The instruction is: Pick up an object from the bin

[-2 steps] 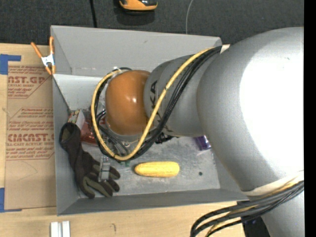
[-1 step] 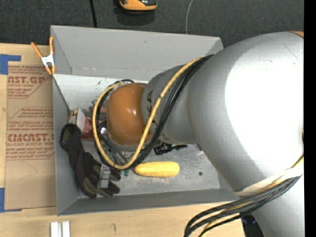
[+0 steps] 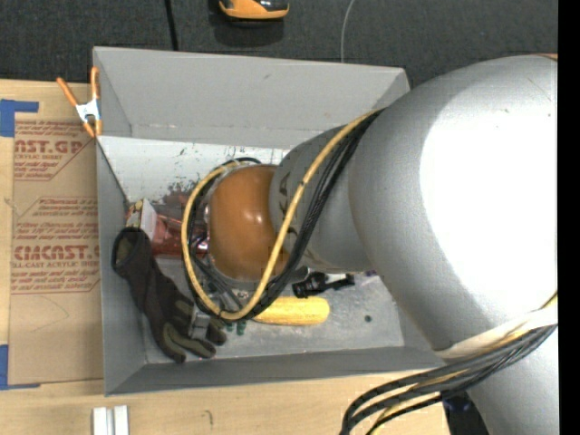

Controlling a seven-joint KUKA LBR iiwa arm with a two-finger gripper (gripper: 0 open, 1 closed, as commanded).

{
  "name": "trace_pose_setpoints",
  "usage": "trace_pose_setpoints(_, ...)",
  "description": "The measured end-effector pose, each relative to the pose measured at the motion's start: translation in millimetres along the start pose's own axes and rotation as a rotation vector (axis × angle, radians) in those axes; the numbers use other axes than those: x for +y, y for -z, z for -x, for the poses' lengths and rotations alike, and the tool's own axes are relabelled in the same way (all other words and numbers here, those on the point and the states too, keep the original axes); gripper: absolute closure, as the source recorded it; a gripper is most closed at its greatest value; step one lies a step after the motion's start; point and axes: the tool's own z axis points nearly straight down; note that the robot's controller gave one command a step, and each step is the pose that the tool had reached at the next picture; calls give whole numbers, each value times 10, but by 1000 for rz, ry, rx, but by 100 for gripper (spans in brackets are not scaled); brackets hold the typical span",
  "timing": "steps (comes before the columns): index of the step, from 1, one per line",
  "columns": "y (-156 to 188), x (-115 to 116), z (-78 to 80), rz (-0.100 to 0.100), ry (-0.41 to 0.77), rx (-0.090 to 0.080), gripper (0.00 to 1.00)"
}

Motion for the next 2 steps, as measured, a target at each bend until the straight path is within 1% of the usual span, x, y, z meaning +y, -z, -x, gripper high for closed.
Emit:
trace_pose_setpoints(1, 0, 0, 0, 0, 0, 0, 100)
trace_pose_setpoints(2, 2056, -51, 17, -4, -11, 3, 100)
